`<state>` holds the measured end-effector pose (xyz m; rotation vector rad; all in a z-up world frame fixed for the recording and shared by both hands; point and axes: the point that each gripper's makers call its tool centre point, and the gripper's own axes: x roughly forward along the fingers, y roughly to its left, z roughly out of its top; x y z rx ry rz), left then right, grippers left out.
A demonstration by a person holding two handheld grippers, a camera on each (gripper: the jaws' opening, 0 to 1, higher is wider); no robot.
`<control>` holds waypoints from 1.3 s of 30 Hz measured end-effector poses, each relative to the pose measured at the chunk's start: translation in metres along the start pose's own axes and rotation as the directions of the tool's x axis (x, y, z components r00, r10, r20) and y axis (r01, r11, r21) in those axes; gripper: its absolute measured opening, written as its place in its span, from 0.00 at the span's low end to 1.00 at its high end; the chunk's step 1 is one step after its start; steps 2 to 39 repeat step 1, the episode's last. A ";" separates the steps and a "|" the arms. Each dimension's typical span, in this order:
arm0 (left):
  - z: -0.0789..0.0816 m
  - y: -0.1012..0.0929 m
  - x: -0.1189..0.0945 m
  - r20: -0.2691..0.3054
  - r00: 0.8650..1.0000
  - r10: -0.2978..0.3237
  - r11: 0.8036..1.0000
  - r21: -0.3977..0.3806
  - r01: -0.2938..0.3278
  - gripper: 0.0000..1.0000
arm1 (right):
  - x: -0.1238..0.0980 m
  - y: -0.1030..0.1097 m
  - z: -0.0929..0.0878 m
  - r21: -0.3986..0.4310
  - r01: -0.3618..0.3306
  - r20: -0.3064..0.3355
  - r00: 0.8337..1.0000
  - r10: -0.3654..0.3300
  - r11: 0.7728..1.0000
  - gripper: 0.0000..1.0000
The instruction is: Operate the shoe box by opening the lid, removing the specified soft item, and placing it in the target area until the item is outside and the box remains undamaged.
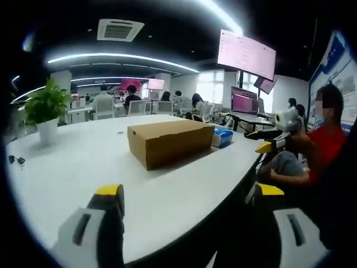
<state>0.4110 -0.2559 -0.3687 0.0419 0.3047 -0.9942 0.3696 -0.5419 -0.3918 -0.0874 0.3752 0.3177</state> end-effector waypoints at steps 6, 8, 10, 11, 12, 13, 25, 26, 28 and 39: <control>0.001 0.001 0.000 0.005 1.000 0.001 1.000 -0.005 -0.001 0.99 | 0.001 0.000 0.000 0.001 -0.001 0.000 1.000 0.001 1.000 0.90; 0.001 0.001 0.000 0.005 1.000 0.001 1.000 -0.005 -0.001 0.99 | 0.001 0.000 0.000 0.001 -0.001 0.000 1.000 0.001 1.000 0.90; 0.001 0.001 0.000 0.005 1.000 0.001 1.000 -0.005 -0.001 0.99 | 0.001 0.000 0.000 0.001 -0.001 0.000 1.000 0.001 1.000 0.90; 0.001 0.001 0.000 0.005 1.000 0.001 1.000 -0.005 -0.001 0.99 | 0.001 0.000 0.000 0.001 -0.001 0.000 1.000 0.001 1.000 0.90; 0.001 0.001 0.000 0.005 1.000 0.001 1.000 -0.005 -0.001 0.99 | 0.001 0.000 0.000 0.001 -0.001 0.000 1.000 0.001 1.000 0.90; 0.001 0.001 0.000 0.005 1.000 0.001 1.000 -0.005 -0.001 0.99 | 0.001 0.000 0.000 0.001 -0.001 0.000 1.000 0.001 1.000 0.90; 0.001 0.001 0.000 0.005 1.000 0.001 1.000 -0.005 -0.001 0.99 | 0.001 0.000 0.000 0.001 -0.001 0.000 1.000 0.001 1.000 0.90; 0.001 0.001 0.000 0.005 1.000 0.001 1.000 -0.005 -0.001 0.99 | 0.001 0.000 0.000 0.001 -0.001 0.000 1.000 0.001 1.000 0.90; 0.001 0.001 0.000 0.005 1.000 0.001 1.000 -0.005 -0.001 0.99 | 0.001 0.000 0.000 0.001 -0.001 0.000 1.000 0.001 1.000 0.90; 0.001 0.001 0.000 0.005 1.000 0.001 1.000 -0.005 -0.001 0.99 | 0.001 0.000 0.000 0.001 -0.001 0.000 1.000 0.001 1.000 0.90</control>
